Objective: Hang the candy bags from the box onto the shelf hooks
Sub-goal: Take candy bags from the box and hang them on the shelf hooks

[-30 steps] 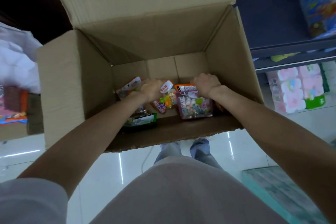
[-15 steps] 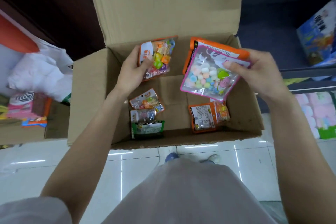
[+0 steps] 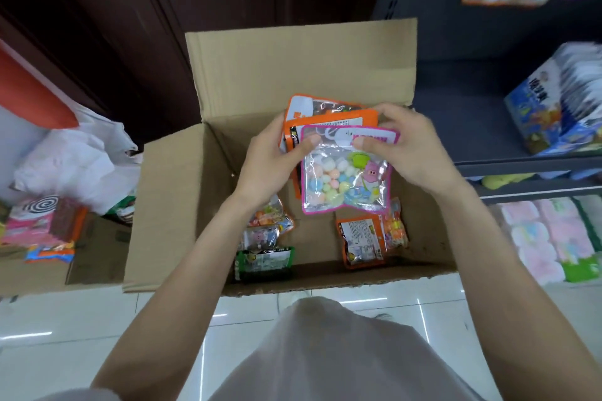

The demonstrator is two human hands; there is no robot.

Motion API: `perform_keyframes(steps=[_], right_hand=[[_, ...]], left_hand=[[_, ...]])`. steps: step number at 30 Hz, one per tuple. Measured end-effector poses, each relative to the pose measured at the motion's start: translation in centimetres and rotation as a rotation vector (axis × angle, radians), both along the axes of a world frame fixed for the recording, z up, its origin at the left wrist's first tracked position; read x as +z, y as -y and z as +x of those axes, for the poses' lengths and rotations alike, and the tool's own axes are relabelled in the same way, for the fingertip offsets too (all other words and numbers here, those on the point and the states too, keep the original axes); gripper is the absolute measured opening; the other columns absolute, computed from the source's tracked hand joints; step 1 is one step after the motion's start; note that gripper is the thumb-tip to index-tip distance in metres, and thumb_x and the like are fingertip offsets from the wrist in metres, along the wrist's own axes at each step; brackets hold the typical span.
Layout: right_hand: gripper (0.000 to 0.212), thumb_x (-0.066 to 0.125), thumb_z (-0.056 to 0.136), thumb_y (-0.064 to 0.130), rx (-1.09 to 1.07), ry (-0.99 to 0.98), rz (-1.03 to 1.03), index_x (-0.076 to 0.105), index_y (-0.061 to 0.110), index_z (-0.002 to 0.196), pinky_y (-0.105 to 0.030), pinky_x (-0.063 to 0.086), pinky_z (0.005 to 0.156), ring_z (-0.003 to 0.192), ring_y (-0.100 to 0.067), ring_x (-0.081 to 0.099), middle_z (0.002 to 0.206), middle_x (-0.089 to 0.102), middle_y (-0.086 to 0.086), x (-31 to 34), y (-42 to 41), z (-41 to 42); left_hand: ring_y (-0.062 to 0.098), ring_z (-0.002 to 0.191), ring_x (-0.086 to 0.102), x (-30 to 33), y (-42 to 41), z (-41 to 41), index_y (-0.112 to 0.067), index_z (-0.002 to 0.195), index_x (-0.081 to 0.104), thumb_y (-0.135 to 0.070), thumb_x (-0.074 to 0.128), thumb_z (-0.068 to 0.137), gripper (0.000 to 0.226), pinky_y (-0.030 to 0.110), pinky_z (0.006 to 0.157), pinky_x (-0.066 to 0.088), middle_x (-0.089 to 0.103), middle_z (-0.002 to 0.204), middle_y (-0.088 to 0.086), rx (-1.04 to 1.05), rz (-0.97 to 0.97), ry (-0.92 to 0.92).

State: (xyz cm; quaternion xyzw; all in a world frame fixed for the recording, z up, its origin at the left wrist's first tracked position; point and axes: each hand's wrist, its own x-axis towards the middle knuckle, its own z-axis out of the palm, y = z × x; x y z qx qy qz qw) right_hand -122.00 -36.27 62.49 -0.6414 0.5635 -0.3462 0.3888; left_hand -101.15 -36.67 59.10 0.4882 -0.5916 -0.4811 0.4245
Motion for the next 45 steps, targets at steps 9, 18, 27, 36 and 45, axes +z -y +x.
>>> perform_keyframes(steps=[9,18,27,36,45], right_hand=[[0.013,0.069,0.088,0.026,-0.186,-0.164,-0.079,0.056,0.025,0.087,-0.015,0.050,0.059,0.078,-0.002,0.067,0.088,0.068,0.008,0.7,-2.0,-1.2],[0.023,0.068,0.089,0.015,-0.409,0.126,-0.196,0.058,0.034,0.096,-0.021,0.054,0.057,0.080,-0.004,0.070,0.093,0.070,0.010,2.0,-5.3,-6.9],[0.023,0.045,0.101,0.011,-0.651,0.197,-0.546,0.042,0.033,0.104,-0.027,0.031,0.045,0.048,-0.012,0.034,0.064,0.041,-0.004,5.8,-6.0,-18.3],[0.028,0.036,0.100,0.013,-0.525,0.134,-0.647,0.062,0.024,0.103,-0.039,0.038,0.052,0.051,-0.016,0.042,0.067,0.054,0.026,9.3,-1.3,-29.3],[0.024,0.061,0.089,0.006,-0.316,0.174,-0.665,0.065,0.018,0.110,-0.008,0.039,0.080,0.101,0.011,0.053,0.108,0.063,0.014,11.7,4.0,-29.8]], left_hand=[[0.015,0.086,0.067,0.8,-0.5,-2.1,-0.025,0.092,0.067,-0.039,0.060,0.089,0.016,0.045,0.082,0.052,0.073,0.090,0.001,0.088,0.067,-0.063],[0.007,0.067,0.058,3.5,-0.5,-7.5,-0.015,0.077,0.064,-0.048,0.061,0.087,0.035,0.034,0.064,0.046,0.067,0.069,-0.009,0.112,0.004,-0.110],[0.012,0.059,0.041,8.4,0.8,-15.8,-0.023,0.075,0.059,-0.066,0.058,0.071,0.044,0.045,0.057,0.043,0.056,0.059,0.013,0.074,-0.323,0.187],[0.013,0.060,0.057,12.0,0.5,-25.2,-0.015,0.076,0.068,-0.064,0.056,0.075,0.051,0.038,0.061,0.046,0.068,0.068,0.000,-0.116,-0.413,0.447],[0.012,0.063,0.054,13.2,2.5,-32.3,-0.012,0.068,0.063,-0.026,0.063,0.091,0.027,0.028,0.059,0.037,0.064,0.072,0.018,0.050,-0.347,0.139]])
